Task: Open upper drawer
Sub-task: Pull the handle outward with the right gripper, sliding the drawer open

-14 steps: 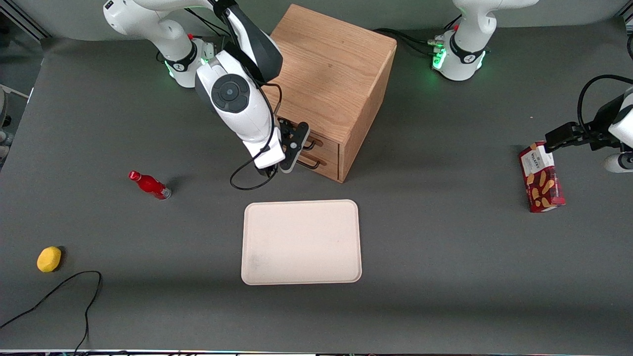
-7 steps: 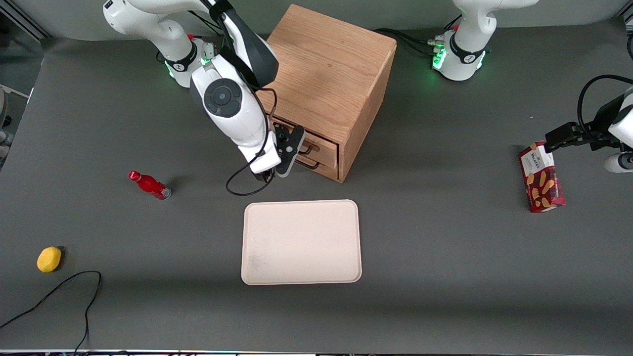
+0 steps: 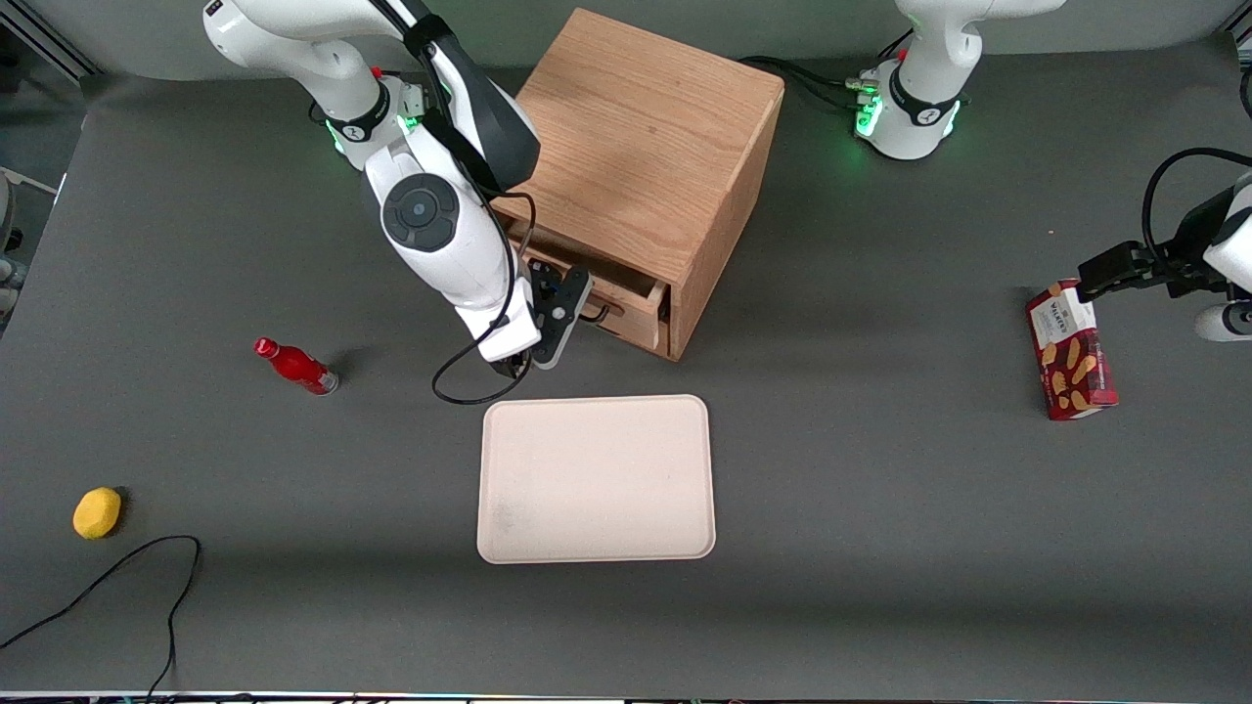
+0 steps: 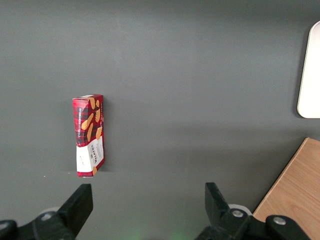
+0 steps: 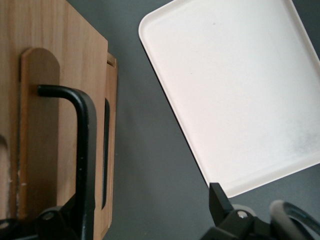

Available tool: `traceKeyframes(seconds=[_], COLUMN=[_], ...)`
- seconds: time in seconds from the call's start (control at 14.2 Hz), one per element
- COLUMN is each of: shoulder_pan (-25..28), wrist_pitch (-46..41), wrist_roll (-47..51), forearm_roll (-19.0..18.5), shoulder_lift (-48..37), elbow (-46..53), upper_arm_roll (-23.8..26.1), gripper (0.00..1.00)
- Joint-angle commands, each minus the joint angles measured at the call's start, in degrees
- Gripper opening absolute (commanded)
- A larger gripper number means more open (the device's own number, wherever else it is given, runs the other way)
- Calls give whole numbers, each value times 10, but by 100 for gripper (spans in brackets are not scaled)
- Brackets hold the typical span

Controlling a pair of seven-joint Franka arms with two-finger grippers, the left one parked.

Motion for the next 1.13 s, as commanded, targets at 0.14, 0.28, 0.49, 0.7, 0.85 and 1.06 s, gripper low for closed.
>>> traceKeyframes(seconds=[0.14,0.28,0.49,0.7,0.85,1.06], shoulder_pan=[-13,-19,-32,-40,-49,-60], wrist_pitch=[-34,-45,-50,-70,-73,-73], wrist_roll=[-23,-25,-35,-50,-59,-70], forearm_roll=[13,13,13,14,14,14], shoulder_lift=[35,44,52,68,73,78], elbow=[57,75,87,113,117,118], upper_arm_roll=[-2,-2,-2,-3,-3,-3], gripper=[100,100,100,100,100,100])
